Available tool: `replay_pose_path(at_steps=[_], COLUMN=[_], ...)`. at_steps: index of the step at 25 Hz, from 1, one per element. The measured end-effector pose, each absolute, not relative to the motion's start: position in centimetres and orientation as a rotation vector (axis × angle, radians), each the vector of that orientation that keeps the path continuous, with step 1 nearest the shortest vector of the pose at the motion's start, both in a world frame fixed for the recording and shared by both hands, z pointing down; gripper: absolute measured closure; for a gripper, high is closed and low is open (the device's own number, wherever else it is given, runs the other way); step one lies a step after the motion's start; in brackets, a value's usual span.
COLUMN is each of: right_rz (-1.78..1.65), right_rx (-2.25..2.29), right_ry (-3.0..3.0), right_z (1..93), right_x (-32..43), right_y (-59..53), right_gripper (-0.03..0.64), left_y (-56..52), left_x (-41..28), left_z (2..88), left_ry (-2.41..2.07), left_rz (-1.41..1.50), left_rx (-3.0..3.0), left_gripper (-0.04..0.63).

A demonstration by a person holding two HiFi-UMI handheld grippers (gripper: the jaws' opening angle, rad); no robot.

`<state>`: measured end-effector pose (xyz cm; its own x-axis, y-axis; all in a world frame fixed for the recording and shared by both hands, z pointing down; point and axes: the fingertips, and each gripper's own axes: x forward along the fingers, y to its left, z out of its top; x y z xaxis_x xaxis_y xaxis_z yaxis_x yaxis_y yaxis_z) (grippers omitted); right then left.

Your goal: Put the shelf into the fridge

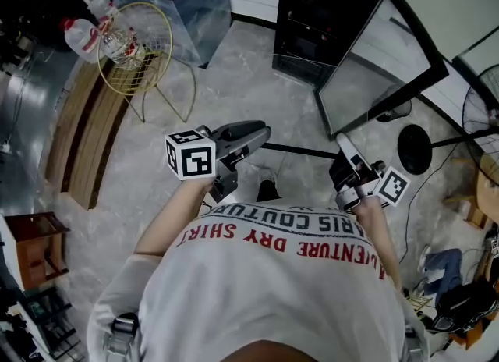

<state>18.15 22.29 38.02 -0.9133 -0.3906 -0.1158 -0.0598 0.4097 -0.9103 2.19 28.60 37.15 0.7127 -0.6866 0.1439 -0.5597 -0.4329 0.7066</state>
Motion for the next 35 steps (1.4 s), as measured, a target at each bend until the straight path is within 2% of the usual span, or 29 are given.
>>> replay_pose_path(at_steps=[14, 35], right_rz=[-1.486, -1.434], right_rx=[-0.401, -0.545], right_ry=[2.331, 2.289], right_z=[38.2, 36.8], right_x=[16.0, 12.4], right_y=[10.3, 4.2], right_gripper=[0.571, 0.571], left_y=[16.1, 8.4], left_x=[-0.1, -4.3], left_z=[36.8, 35.8], left_ry=[-0.935, -0.795], left_rz=[-0.164, -0.138], left_rx=[2.165, 2.216], left_gripper=[0.474, 0.474])
